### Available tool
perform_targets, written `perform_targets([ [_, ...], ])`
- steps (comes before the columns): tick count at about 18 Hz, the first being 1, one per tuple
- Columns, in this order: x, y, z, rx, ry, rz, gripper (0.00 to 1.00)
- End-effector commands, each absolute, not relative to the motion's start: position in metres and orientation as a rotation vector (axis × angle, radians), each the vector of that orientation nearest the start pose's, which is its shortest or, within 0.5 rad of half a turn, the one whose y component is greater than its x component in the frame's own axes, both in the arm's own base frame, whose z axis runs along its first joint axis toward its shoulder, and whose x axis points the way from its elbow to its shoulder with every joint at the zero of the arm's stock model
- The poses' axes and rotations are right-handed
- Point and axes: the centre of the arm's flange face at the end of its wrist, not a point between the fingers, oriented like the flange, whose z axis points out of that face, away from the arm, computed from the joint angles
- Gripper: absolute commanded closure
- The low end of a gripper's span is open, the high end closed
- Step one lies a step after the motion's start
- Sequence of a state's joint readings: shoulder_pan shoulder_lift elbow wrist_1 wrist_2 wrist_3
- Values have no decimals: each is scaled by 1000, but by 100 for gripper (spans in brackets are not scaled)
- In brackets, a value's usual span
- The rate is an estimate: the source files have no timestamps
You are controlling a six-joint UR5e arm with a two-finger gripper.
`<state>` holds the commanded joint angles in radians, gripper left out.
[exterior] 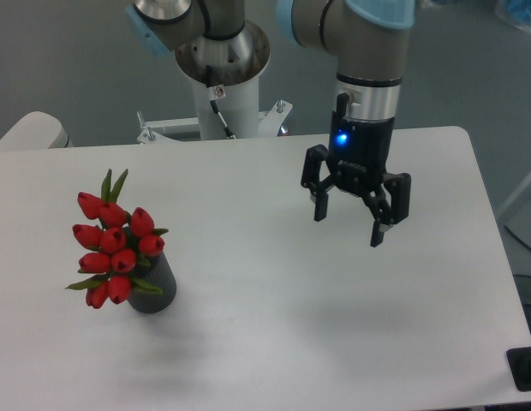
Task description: Insert the flowers into the vase
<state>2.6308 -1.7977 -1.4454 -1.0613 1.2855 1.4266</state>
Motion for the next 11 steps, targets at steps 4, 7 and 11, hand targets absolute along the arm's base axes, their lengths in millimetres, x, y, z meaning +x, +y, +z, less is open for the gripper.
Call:
perform_targets([
  [4,-473,461,500,-2654,631,388,0],
  [7,-481,464,496,-2649,729,383,0],
  [11,-496,462,487,-2645,804,393,0],
])
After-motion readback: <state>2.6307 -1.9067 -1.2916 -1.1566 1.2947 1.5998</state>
